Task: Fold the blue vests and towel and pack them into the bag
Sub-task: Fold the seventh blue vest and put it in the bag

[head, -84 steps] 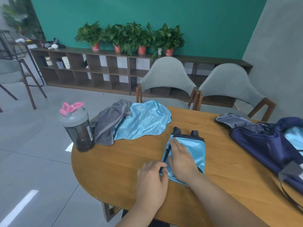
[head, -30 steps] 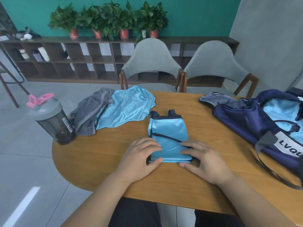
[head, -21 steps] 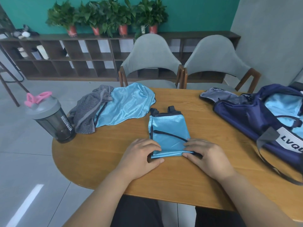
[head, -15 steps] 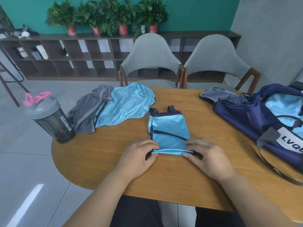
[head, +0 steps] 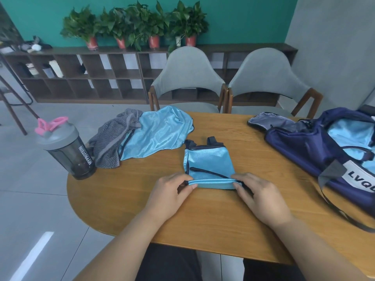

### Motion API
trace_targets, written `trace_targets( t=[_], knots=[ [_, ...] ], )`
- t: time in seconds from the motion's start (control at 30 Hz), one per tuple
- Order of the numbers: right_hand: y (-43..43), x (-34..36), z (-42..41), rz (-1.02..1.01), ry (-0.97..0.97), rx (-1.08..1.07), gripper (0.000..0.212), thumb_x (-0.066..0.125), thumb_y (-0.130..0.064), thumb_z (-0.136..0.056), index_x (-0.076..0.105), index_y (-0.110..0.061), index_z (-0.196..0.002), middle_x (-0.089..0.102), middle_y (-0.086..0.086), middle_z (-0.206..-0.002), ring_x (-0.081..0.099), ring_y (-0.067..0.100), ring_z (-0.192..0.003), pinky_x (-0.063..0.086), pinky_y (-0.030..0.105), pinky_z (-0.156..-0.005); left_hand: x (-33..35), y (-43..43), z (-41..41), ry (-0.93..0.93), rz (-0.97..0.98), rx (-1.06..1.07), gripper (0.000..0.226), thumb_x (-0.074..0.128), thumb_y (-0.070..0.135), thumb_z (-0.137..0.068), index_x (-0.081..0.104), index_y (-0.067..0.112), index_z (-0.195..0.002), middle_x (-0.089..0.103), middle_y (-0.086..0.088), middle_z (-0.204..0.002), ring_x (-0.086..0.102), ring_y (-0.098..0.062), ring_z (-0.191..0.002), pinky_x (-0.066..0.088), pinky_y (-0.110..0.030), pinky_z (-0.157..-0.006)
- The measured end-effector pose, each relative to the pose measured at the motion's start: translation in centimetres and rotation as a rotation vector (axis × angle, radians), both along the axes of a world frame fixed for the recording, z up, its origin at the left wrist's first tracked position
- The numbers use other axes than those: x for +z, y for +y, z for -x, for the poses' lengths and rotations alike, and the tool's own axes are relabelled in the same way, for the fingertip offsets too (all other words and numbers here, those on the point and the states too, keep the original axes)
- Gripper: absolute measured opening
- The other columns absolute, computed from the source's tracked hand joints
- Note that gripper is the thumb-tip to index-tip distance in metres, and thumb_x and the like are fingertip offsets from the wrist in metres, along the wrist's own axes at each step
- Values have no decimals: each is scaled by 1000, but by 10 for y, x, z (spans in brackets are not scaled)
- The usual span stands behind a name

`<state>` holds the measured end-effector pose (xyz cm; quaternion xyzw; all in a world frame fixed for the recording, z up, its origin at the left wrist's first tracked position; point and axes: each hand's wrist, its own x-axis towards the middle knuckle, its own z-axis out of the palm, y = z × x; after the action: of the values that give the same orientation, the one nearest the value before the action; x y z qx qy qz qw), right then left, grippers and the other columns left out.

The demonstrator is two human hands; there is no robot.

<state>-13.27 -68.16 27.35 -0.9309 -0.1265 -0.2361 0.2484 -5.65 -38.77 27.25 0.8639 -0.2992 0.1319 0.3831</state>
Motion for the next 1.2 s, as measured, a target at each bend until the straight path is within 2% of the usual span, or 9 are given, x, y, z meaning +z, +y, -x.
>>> trace_targets(
  t=[0.13,0.33,0.4,0.5,0.67,0.83,0.97,1.07,1.2],
  knots=[
    [5,12,2,-97,36,-75,27,55,-32,-105,62,-31,-131,66,-23,-120,64,-3,-106,50,19,-90,3,-2,8,79,73,13,29,72,49,-95,79,27,-113,74,19,-97,70,-6,-91,59,-32,-80],
    [15,41,-22,-310,138,-194,17,53,-27,-108,62,-34,-120,67,-19,-88,63,1,-81,44,14,-68,32,-23,-2,306,225,82,14,75,35,-97,72,33,-110,65,9,-72,62,-8,-70,50,-21,-68],
    [14,45,-45,-270,185,-242,16,54,-30,-108,67,-32,-116,70,-18,-90,65,3,-80,47,15,-68,40,-33,-19,345,213,140,12,72,37,-98,69,34,-110,66,6,-69,62,-8,-68,49,-23,-66],
    [13,46,-79,-284,294,-302,18,54,-33,-107,70,-30,-115,75,-5,-91,70,27,-84,59,42,-73,42,-46,-42,337,180,243,11,68,38,-100,68,33,-110,69,5,-76,64,-9,-74,53,-28,-69],
    [14,32,-103,-223,441,-362,19,55,-37,-107,70,-27,-105,69,2,-74,59,22,-56,46,32,-47,32,-54,-52,343,35,297,9,64,35,-103,72,33,-106,62,7,-71,61,-12,-66,58,-41,-67],
    [16,8,-86,-159,288,-325,16,54,-34,-107,67,-23,-105,65,-3,-95,63,20,-78,52,37,-69,21,-41,-39,316,-34,292,22,61,41,-103,75,28,-113,70,8,-74,66,-7,-72,58,-37,-72],
    [19,-3,-76,-123,155,-312,15,55,-32,-106,64,-20,-103,60,-7,-97,60,15,-77,50,35,-69,21,-35,-34,309,-50,263,17,62,40,-101,75,29,-103,67,8,-66,63,-8,-65,51,-24,-61],
    [20,-1,-81,-57,218,-329,18,52,-31,-107,64,-18,-104,57,-6,-99,56,16,-79,46,33,-70,26,-38,-37,349,-77,247,14,62,38,-100,74,30,-98,67,6,-66,62,-10,-62,52,-28,-61],
    [19,11,-94,120,414,-355,26,41,-28,-111,61,-13,-105,60,3,-100,59,20,-80,45,31,-67,35,-50,-38,256,-229,369,13,61,37,-100,68,31,-109,56,7,-107,58,-14,-98,53,-38,-87]
  ],
)
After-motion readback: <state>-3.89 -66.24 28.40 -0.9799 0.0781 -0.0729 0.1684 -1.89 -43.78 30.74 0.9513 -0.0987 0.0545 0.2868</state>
